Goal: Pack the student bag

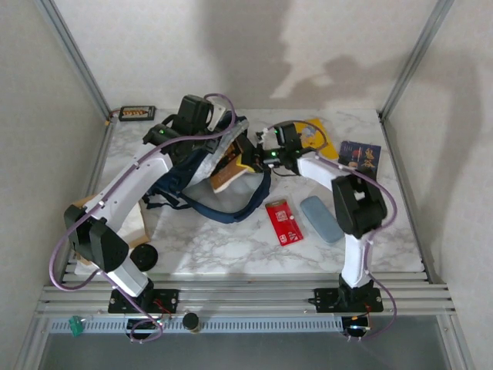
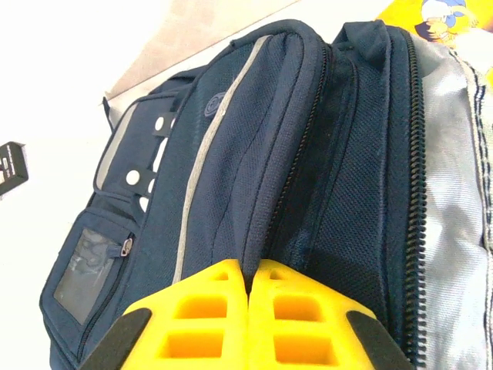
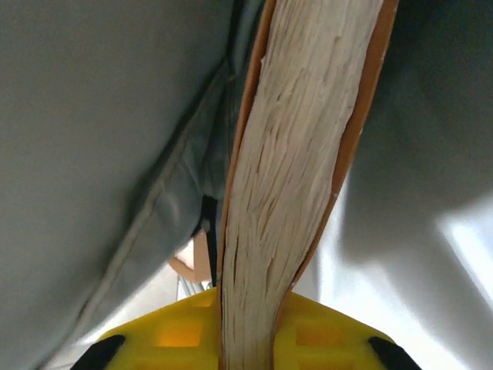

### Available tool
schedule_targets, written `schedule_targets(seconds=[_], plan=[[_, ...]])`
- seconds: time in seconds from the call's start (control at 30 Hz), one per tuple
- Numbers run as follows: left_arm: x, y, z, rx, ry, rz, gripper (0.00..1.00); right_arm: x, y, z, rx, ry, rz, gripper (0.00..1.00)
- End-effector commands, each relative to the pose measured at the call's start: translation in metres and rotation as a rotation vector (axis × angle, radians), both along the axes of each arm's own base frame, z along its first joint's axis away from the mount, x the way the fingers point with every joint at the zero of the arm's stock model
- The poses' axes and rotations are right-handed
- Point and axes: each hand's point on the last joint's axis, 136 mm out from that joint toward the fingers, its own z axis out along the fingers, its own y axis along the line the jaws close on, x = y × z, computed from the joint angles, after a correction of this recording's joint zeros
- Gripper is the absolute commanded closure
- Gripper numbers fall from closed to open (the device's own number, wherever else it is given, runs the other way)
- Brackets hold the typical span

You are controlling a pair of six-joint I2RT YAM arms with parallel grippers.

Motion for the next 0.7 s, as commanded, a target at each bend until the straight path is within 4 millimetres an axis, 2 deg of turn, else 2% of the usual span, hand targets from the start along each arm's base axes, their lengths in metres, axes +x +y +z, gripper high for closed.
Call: schedule_targets(seconds=[0.0,0.07,0.13,0.3,0.43,0.5,0.6,0.67], plan=[[0.003,-0.003,0.057,-0.12,-0.169,0.008,1.0,0.03,0.036,0.03,0.033,-0.175,0.047,0.98],[0.003,-0.004,0.057,-0.13,-0.168,0.008,1.0,0.044,0.045,0.01,-0.02,-0.164,0.047,0.94],[0.006,-0.001,0.056,-0.129,-0.177,0.029,1.0,0.052,0.047,-0.003,-0.023,-0.138,0.041,0.82],[0.012,0.005,0.054,-0.114,-0.192,0.075,1.0,0.055,0.027,-0.009,-0.141,-0.17,-0.034,0.54],[0.018,0.014,0.053,-0.102,-0.206,0.139,1.0,0.041,-0.001,-0.009,-0.235,-0.181,-0.122,0.48],[0.019,0.013,0.051,-0.11,-0.203,0.134,1.0,0.027,-0.003,-0.009,-0.213,-0.158,-0.13,0.45],[0.02,0.009,0.051,-0.132,-0.2,0.127,1.0,0.01,-0.007,-0.029,-0.316,-0.091,-0.162,0.4],[0.02,0.007,0.051,-0.139,-0.198,0.12,1.0,0.002,-0.006,-0.034,-0.308,-0.053,-0.207,0.37]])
